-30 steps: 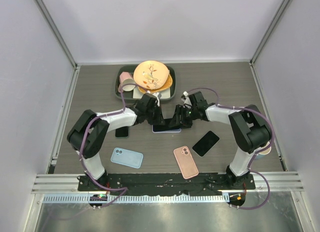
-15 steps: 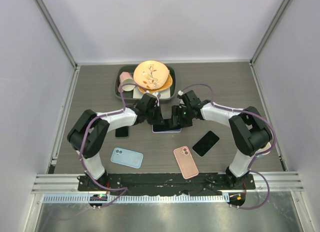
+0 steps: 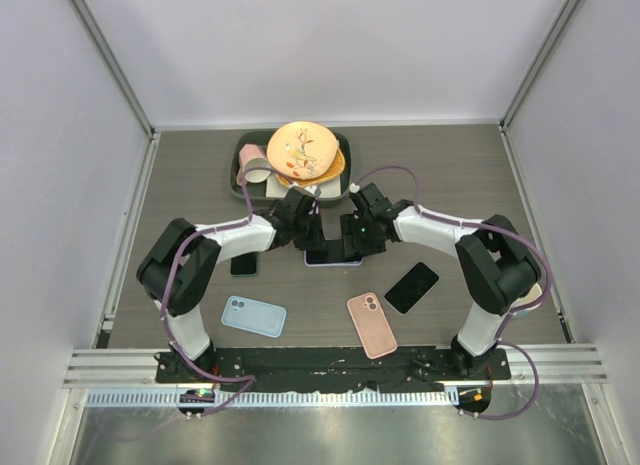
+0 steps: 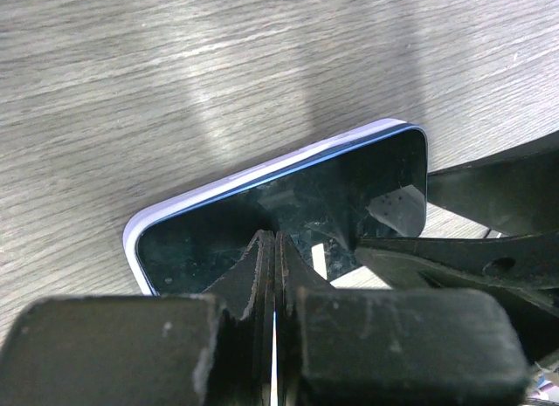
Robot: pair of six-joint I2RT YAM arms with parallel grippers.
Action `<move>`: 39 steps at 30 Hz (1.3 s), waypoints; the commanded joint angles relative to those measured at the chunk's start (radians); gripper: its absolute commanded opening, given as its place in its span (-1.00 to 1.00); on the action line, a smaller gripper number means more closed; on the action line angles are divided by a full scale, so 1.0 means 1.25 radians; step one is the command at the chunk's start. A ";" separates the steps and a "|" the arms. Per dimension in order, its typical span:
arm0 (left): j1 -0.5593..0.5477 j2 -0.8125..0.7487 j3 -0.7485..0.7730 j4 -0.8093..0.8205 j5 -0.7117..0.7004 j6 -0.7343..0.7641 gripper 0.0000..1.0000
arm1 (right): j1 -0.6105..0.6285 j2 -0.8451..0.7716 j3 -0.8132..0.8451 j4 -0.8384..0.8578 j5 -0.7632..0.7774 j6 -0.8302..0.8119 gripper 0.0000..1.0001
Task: Put the phone into the phone case
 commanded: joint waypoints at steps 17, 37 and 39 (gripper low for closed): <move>-0.003 0.036 -0.025 -0.115 -0.067 0.039 -1.00 | -0.233 -0.256 -0.159 0.148 -0.385 0.022 0.25; -0.003 0.028 -0.038 -0.093 -0.044 0.037 -1.00 | -0.266 0.004 -0.191 0.266 -0.475 0.062 -0.03; -0.003 0.028 -0.040 -0.092 -0.044 0.037 -1.00 | -0.263 0.015 -0.183 0.259 -0.472 0.055 -0.14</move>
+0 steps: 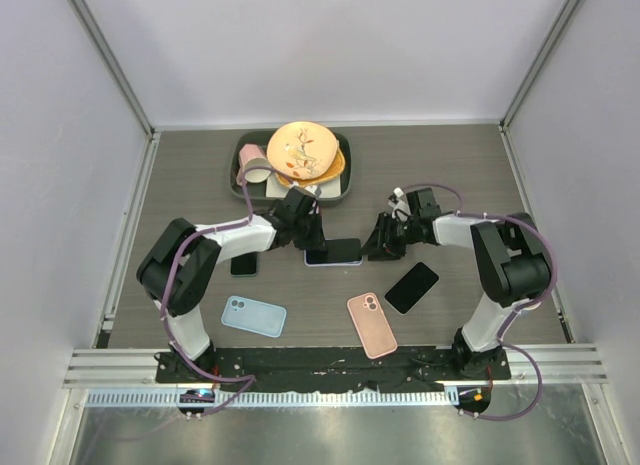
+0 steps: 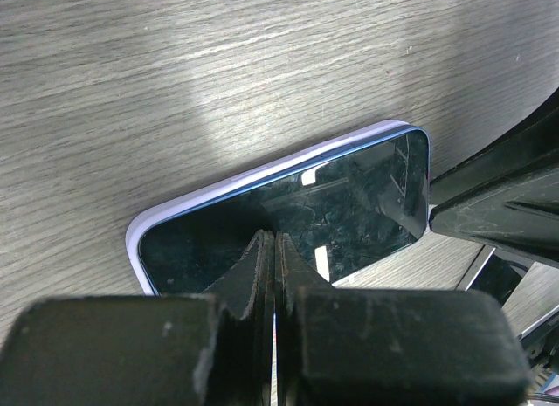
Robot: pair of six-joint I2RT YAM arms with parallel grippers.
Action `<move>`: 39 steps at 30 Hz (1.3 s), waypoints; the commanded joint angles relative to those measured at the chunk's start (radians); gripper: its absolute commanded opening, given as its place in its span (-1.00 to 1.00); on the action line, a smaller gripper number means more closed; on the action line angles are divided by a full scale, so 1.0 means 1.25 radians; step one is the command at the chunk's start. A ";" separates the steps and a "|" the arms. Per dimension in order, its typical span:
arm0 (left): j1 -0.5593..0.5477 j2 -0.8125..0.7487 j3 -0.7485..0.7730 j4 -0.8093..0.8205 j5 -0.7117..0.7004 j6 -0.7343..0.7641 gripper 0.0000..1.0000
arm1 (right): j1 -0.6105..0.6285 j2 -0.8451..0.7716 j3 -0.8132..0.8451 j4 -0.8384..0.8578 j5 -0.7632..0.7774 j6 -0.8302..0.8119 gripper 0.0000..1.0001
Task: Put the phone into the phone case
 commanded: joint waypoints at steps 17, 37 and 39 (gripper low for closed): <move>-0.003 0.034 -0.028 -0.095 -0.030 0.036 -1.00 | 0.064 0.096 0.052 -0.067 0.102 -0.041 -0.51; -0.003 0.028 -0.022 -0.104 -0.031 0.042 -1.00 | 0.267 0.196 0.171 -0.321 0.653 -0.111 -0.51; -0.003 0.028 -0.022 -0.104 -0.031 0.042 -1.00 | 0.297 0.212 0.192 -0.357 0.730 -0.112 -0.50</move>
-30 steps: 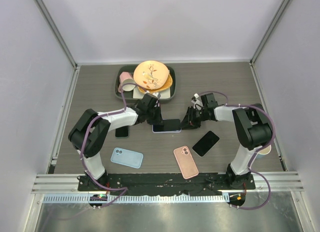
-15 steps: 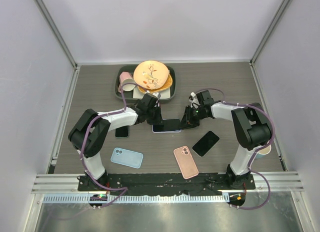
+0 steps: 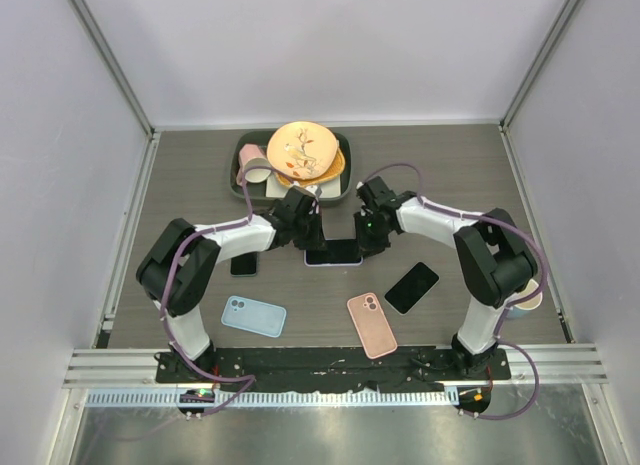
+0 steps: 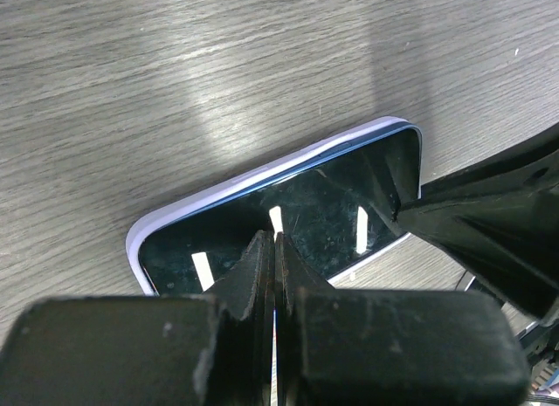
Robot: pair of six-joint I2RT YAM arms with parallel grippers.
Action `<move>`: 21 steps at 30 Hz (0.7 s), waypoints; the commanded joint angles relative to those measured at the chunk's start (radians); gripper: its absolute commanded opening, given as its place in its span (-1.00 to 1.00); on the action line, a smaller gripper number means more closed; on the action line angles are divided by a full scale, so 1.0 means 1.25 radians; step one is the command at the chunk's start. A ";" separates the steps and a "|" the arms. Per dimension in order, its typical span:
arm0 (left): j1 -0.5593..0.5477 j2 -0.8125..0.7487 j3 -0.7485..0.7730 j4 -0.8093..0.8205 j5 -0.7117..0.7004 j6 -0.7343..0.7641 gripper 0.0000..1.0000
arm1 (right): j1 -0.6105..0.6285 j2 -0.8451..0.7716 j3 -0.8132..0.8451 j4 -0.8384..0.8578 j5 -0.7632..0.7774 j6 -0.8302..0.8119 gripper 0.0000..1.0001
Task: Put the phone into the phone case
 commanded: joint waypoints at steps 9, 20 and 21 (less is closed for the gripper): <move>-0.003 0.026 -0.019 -0.110 -0.042 0.032 -1.00 | 0.132 0.077 -0.020 -0.044 0.413 -0.051 -0.46; -0.003 0.024 -0.021 -0.114 -0.047 0.036 -1.00 | 0.084 -0.186 -0.061 0.105 0.142 -0.046 -0.14; -0.003 0.024 -0.021 -0.115 -0.047 0.036 -1.00 | 0.055 -0.221 -0.081 0.123 0.095 -0.042 -0.10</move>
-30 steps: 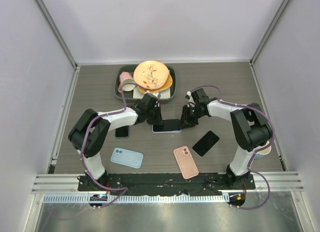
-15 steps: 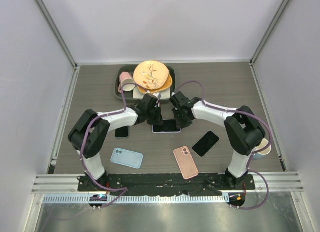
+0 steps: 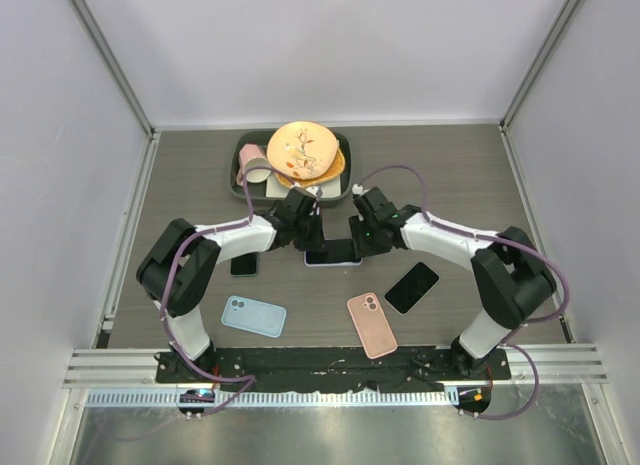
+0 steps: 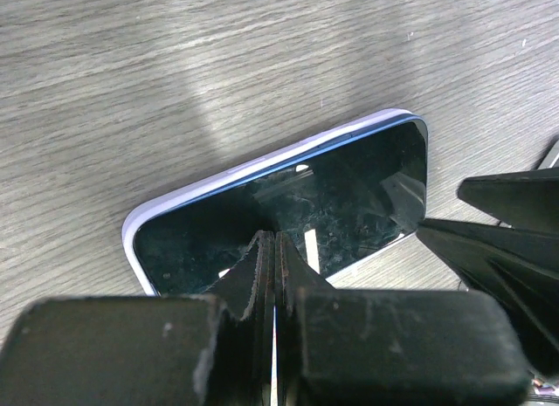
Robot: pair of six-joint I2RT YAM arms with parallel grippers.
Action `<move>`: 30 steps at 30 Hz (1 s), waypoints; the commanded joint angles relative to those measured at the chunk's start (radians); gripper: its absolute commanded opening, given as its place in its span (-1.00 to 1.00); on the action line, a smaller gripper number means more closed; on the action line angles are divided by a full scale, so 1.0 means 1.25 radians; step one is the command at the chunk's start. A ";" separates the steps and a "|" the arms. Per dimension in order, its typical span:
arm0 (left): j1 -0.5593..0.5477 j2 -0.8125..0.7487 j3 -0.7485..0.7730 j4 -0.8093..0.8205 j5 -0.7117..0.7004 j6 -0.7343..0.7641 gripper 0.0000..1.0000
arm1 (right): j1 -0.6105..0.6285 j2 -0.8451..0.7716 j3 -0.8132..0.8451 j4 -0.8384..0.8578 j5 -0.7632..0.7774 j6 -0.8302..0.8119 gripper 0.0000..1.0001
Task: Put the phone into the phone case
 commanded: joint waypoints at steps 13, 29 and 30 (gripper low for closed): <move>0.000 0.024 -0.022 -0.097 -0.041 0.034 -1.00 | -0.378 -0.099 -0.271 0.532 -0.743 0.244 0.10; 0.000 0.030 -0.025 -0.086 -0.030 0.029 -1.00 | -0.369 0.121 -0.146 0.384 -0.644 0.170 -0.17; -0.002 0.030 -0.025 -0.088 -0.029 0.031 -1.00 | -0.366 0.133 -0.139 0.377 -0.636 0.169 -0.18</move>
